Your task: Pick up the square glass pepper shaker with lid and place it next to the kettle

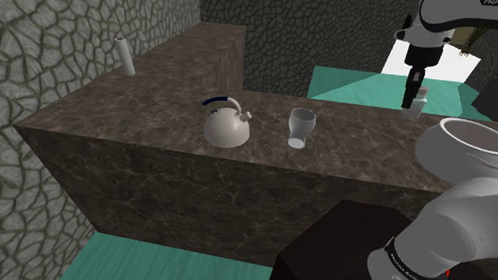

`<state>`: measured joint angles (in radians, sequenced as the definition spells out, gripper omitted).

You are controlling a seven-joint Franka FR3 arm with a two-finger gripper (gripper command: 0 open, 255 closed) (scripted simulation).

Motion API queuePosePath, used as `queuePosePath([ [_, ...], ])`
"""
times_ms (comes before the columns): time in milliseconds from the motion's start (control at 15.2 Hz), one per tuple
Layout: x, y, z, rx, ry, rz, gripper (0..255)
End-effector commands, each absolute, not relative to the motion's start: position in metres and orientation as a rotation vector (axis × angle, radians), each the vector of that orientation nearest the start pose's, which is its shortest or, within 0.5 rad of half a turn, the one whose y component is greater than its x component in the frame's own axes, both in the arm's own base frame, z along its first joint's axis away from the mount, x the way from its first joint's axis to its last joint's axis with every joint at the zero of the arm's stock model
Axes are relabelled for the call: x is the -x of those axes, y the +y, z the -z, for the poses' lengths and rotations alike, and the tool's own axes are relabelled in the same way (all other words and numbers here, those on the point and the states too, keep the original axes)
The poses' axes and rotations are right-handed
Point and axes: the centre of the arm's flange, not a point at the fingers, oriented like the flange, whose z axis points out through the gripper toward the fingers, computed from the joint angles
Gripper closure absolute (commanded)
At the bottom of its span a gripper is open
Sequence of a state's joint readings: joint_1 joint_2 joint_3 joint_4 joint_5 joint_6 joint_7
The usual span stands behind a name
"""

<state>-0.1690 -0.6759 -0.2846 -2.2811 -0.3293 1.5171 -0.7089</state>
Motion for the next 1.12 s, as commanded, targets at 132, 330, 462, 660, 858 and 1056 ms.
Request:
queuePosePath([
  [132, -0.299, -0.186, -0.584, 3.162, -0.518, -0.274, 255],
  [330, -0.328, -0.159, -0.584, 3.162, -0.518, -0.274, 255],
  [462, -0.348, -0.141, -0.584, 3.162, -0.518, -0.274, 255],
  [660, -0.377, -0.114, -0.584, 3.162, -0.518, -0.274, 255],
  [858, -0.406, -0.088, -0.584, 3.162, -0.518, -0.274, 255],
  [1056, -0.435, -0.061, -0.584, 3.162, -0.518, -0.274, 255],
])
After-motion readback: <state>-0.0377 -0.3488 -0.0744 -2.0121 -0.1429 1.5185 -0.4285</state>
